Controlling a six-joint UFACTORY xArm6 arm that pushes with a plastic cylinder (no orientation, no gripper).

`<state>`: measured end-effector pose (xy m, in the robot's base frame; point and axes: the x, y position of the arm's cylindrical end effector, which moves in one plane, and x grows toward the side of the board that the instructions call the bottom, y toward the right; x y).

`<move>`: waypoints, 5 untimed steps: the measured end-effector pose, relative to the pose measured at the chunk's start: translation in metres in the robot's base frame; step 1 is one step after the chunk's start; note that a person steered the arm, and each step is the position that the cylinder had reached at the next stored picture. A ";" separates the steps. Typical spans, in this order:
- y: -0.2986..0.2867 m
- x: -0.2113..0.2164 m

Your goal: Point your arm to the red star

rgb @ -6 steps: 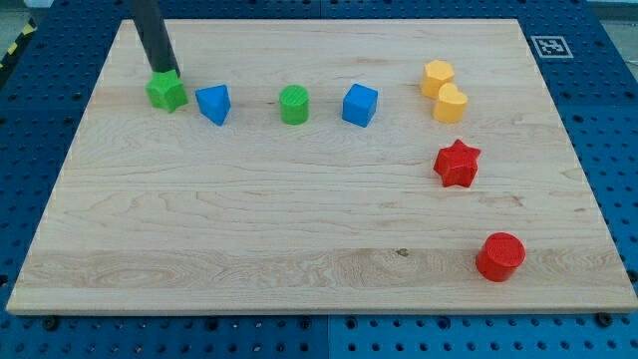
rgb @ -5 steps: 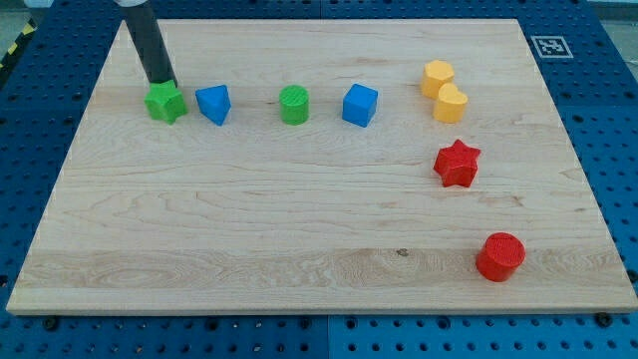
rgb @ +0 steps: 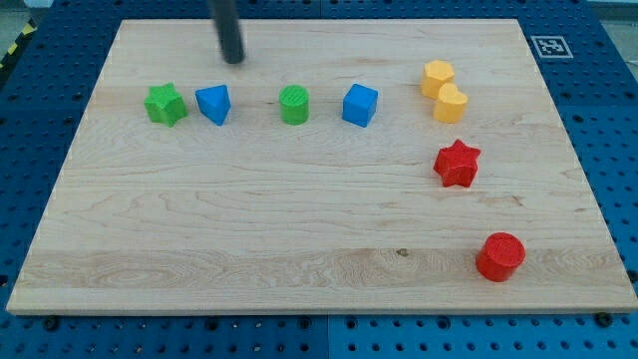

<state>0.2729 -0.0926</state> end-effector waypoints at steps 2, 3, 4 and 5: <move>0.095 -0.011; 0.095 -0.011; 0.095 0.002; 0.106 0.025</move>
<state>0.2982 0.0138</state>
